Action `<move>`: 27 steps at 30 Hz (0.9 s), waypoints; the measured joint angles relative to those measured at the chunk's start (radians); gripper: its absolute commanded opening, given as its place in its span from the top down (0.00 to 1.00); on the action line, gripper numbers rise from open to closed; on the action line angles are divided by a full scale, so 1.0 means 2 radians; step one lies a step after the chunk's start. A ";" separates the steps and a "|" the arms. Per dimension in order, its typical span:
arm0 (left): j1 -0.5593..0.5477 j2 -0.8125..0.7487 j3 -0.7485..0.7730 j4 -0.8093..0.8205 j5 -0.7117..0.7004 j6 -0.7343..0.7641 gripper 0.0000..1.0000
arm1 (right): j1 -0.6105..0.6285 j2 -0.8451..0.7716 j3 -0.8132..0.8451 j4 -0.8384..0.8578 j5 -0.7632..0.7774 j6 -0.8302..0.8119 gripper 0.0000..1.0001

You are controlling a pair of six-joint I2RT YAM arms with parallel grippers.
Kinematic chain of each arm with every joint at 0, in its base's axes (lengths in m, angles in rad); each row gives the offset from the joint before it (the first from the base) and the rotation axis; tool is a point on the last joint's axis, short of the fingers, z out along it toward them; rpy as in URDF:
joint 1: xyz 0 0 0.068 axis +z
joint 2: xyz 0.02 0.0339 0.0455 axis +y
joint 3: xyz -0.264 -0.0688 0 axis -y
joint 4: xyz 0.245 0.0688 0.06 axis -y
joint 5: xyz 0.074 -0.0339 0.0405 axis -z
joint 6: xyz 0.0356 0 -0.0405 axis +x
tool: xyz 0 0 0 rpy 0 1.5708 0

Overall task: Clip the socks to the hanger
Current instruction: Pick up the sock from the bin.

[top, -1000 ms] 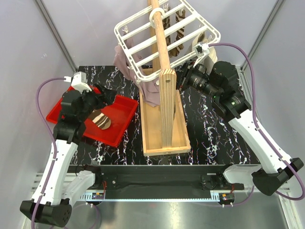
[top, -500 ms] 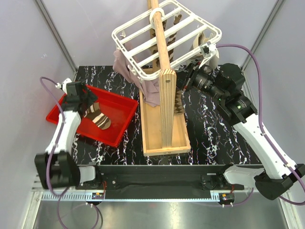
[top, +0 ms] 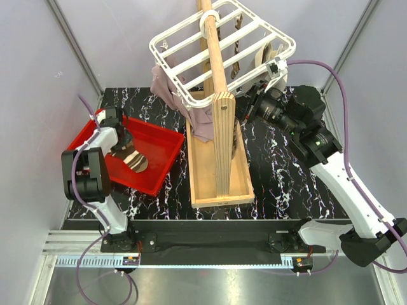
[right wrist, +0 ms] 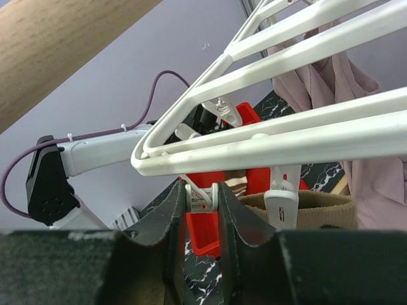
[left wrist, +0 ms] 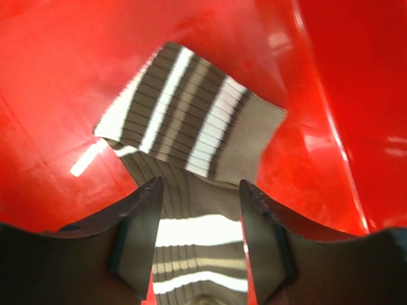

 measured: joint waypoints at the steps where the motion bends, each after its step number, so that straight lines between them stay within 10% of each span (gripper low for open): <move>1: 0.000 0.004 0.002 0.000 -0.006 0.000 0.41 | 0.000 0.000 -0.001 0.001 0.000 0.000 1.00; 13: 0.025 0.095 0.074 -0.011 0.008 -0.014 0.40 | 0.000 -0.006 -0.009 0.008 -0.001 0.003 1.00; 20: 0.041 0.093 0.052 0.032 0.054 -0.013 0.99 | 0.000 -0.011 -0.009 0.008 -0.001 0.004 1.00; 27: 0.046 0.041 -0.006 0.086 0.117 -0.008 1.00 | 0.000 -0.011 -0.009 0.007 -0.001 0.005 1.00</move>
